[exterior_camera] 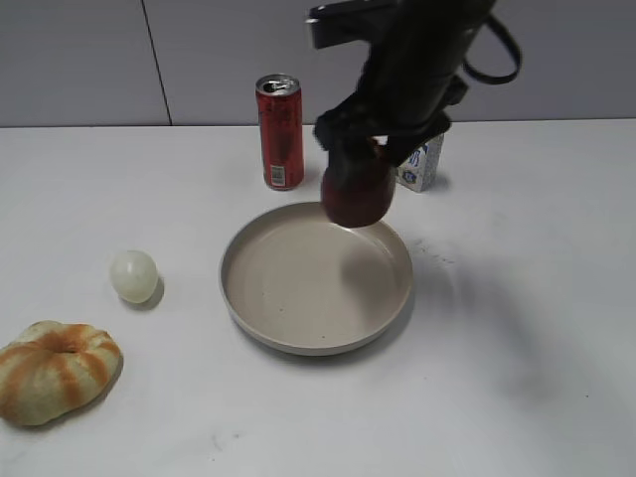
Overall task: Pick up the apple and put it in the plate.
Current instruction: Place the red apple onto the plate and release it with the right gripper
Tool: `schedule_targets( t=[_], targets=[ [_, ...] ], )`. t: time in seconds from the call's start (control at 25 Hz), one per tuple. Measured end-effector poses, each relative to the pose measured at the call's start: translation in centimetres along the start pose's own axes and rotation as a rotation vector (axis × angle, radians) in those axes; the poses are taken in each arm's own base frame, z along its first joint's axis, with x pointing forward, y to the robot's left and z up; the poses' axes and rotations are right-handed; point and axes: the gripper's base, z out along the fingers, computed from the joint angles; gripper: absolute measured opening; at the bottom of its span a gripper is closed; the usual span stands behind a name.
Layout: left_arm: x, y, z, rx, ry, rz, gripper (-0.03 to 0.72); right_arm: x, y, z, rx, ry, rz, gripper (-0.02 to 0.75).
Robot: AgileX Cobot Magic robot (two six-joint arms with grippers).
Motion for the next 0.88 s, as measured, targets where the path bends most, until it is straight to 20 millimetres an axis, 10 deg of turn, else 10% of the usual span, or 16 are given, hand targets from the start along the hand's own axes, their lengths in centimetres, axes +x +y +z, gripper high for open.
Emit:
schedule_targets(
  t=[0.4,0.88],
  targets=[
    [0.0,0.0,0.0,0.0,0.0,0.0,0.236,0.6,2.3,8.8,-0.011,0.196,-0.053,0.559],
    [0.0,0.0,0.0,0.0,0.0,0.0,0.236,-1.7,2.6,5.7,-0.046,0.197,-0.043,0.652]
  ],
)
